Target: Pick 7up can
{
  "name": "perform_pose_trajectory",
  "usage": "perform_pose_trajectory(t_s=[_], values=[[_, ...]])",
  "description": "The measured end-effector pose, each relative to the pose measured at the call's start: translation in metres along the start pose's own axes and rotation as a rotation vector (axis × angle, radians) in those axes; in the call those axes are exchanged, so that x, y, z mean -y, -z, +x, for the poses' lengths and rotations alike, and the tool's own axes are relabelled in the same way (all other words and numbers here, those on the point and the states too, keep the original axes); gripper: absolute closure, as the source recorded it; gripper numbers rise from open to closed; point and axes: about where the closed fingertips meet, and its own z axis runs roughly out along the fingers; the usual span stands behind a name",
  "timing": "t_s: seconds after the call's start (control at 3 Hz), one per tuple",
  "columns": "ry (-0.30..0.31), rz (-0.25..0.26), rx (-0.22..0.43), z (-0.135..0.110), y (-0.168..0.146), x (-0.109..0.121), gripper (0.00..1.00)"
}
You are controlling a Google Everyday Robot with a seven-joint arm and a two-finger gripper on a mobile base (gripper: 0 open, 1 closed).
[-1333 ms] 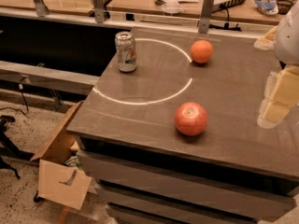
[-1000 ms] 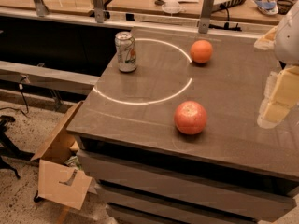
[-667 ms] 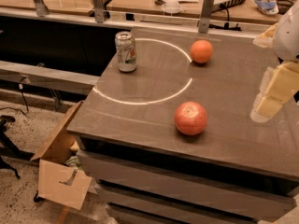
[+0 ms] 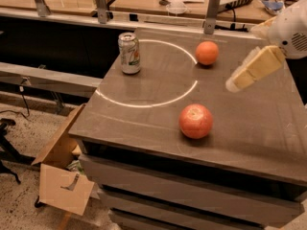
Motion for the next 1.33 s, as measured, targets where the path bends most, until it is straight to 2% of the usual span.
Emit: perform_pose_trajectory(t_s=[0.33,0.67,1.33], values=[[-0.037,0.033,0.196,-0.043,-0.028,0.029,0.0],[-0.041,0.024,0.211,-0.045,-0.034,0.027,0.0],[-0.078,-0.04,0.309,-0.07,-0.09,0.016,0.0]])
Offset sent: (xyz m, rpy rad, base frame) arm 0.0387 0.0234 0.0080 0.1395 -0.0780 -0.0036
